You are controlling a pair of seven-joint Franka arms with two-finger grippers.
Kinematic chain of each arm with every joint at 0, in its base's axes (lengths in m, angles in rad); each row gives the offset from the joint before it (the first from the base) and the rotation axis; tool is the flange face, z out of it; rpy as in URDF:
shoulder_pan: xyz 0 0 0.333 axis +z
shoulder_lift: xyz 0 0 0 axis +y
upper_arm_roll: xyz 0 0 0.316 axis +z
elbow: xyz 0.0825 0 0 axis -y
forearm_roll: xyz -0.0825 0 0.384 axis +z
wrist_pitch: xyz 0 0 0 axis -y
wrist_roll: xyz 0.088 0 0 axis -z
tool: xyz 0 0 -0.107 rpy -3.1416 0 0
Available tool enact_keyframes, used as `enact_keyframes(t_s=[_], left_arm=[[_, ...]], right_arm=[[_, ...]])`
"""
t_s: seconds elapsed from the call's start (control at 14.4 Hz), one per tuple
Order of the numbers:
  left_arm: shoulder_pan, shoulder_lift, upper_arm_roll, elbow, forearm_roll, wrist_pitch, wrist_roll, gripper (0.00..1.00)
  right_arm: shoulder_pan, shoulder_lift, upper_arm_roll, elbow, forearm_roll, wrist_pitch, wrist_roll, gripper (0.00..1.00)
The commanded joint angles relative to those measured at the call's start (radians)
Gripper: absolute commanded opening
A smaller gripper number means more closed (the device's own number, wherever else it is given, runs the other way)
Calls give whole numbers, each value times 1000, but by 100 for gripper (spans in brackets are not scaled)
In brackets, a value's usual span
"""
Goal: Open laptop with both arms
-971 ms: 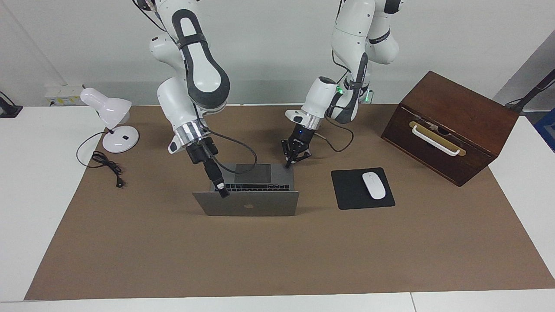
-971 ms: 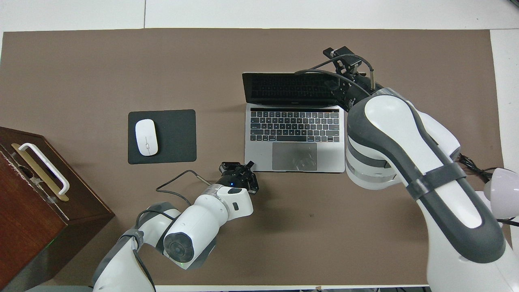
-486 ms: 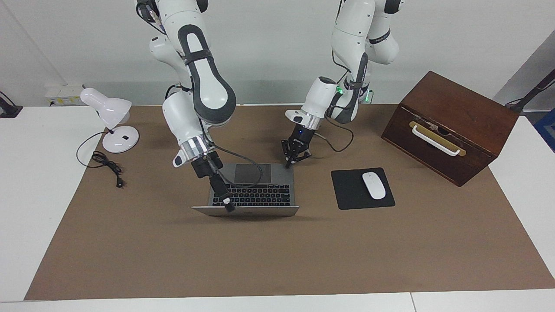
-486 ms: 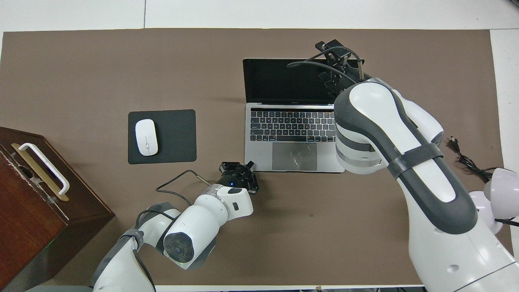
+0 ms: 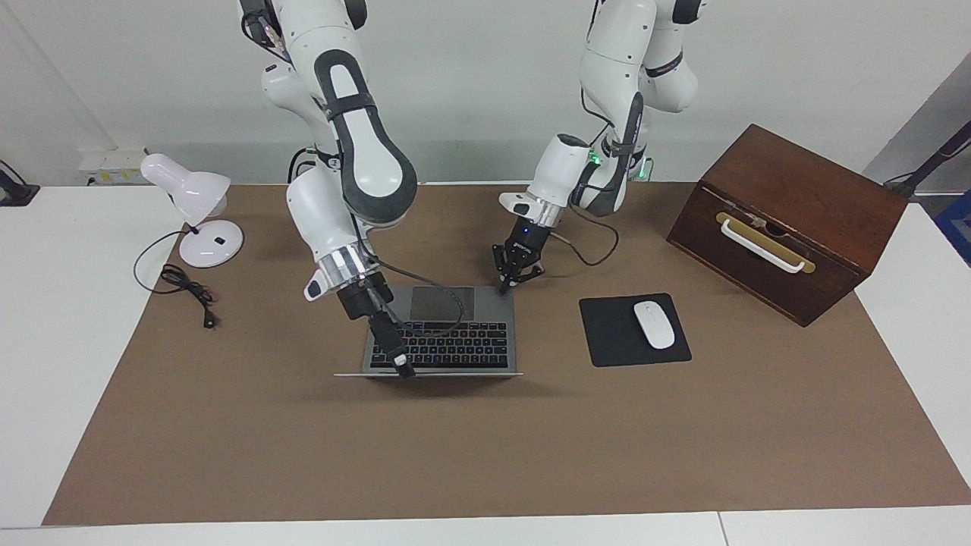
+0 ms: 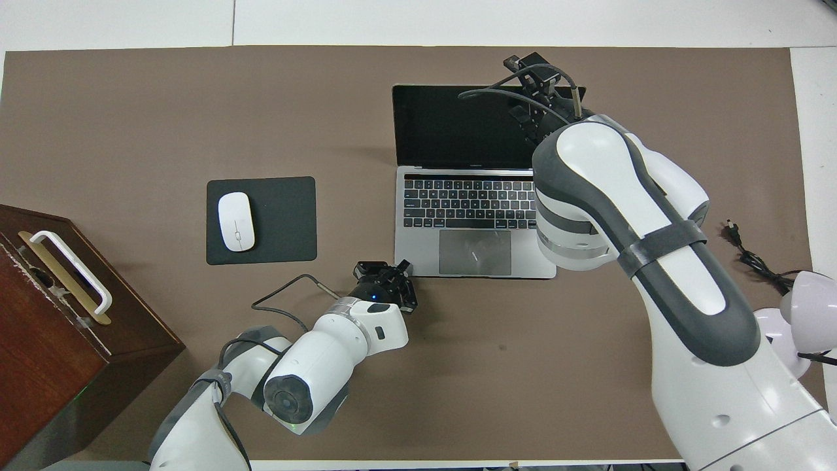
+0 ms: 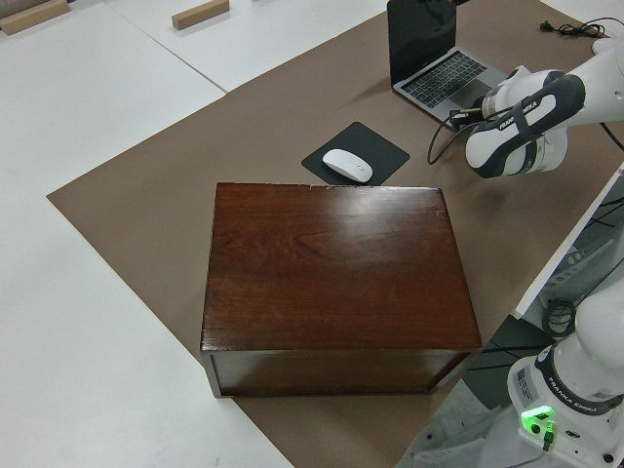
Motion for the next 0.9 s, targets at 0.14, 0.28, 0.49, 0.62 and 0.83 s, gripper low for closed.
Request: enact_keyframes(t_s=[0.14, 0.28, 0.49, 0.62, 0.83], left_arm=[[-5, 27, 19, -1, -43, 17, 26, 0], [-5, 15, 19, 2, -76, 16, 24, 0], [-4, -3, 19, 8, -103, -22, 21, 0], [-2, -63, 30, 23, -119, -134, 21, 0], [7, -141, 63, 91, -119, -371, 23, 0]], right_arm=[[5, -179, 7, -103, -14, -6, 37, 100], [5, -250, 11, -101, -14, -6, 50, 100], [13, -334, 15, -78, -14, -6, 47, 100], [11, -347, 15, -71, -40, -9, -42, 100], [-36, -330, 3, -55, -252, -122, -82, 100]])
